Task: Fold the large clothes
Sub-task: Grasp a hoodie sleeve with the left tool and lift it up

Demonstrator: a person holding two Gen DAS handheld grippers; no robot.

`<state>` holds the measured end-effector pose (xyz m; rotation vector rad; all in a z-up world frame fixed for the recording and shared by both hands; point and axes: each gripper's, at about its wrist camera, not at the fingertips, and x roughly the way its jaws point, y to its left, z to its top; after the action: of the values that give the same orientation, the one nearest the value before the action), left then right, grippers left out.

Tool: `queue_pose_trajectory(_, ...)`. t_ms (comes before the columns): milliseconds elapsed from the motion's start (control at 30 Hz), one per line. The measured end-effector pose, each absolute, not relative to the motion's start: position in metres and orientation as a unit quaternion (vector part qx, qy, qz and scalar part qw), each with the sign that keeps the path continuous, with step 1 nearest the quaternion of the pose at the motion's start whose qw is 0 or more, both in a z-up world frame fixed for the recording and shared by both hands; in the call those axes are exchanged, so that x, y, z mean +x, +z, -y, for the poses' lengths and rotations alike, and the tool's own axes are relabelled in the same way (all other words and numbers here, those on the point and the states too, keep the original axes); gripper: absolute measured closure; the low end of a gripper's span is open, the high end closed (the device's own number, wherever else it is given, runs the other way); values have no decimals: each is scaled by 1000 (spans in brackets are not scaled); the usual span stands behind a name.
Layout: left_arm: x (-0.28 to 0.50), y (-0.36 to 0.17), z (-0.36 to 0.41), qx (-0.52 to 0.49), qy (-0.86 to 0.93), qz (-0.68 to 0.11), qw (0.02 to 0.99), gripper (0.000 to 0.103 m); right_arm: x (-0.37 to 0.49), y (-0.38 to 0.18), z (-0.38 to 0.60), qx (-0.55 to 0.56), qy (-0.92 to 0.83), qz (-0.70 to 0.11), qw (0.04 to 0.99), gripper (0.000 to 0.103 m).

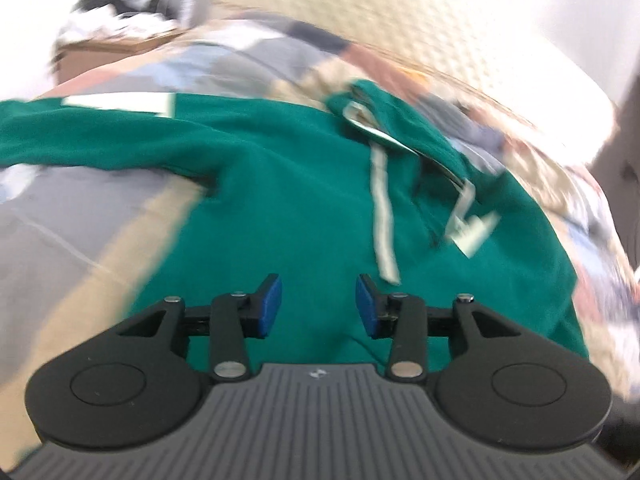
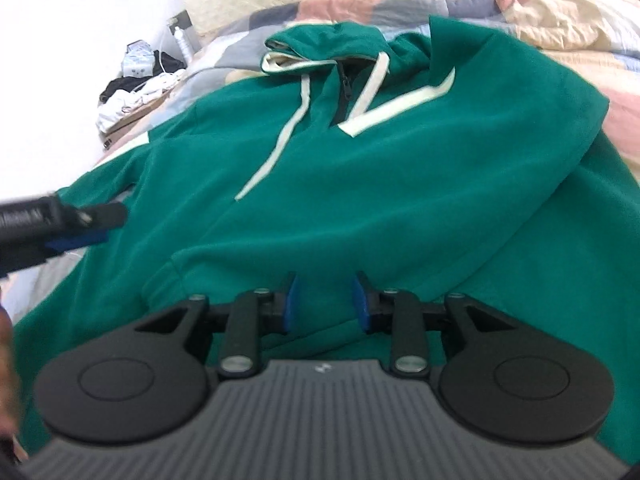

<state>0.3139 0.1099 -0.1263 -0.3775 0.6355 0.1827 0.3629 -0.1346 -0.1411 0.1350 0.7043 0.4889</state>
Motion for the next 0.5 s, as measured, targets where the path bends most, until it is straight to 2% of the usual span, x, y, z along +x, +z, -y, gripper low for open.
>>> queue_pose_trajectory(100, 314, -112, -177, -268, 138, -307, 903, 54, 361, -139, 134, 64, 240, -337, 908, 69)
queue_pose_trajectory(200, 302, -103, -260, -368, 192, -266, 870, 52, 360, -142, 133, 58, 239, -339, 908, 69)
queue_pose_trajectory(233, 296, -104, -288, -395, 210, -252, 858, 48, 360, -143, 132, 58, 238, -340, 908, 69)
queue_pose_trajectory(300, 286, -112, -337, -442, 230, -229, 836, 45, 359, -144, 131, 56, 241, -337, 908, 69)
queue_pose_trajectory(500, 260, -158, -451, -540, 262, -189, 777, 45, 359, -150, 121, 30, 243, -328, 912, 69)
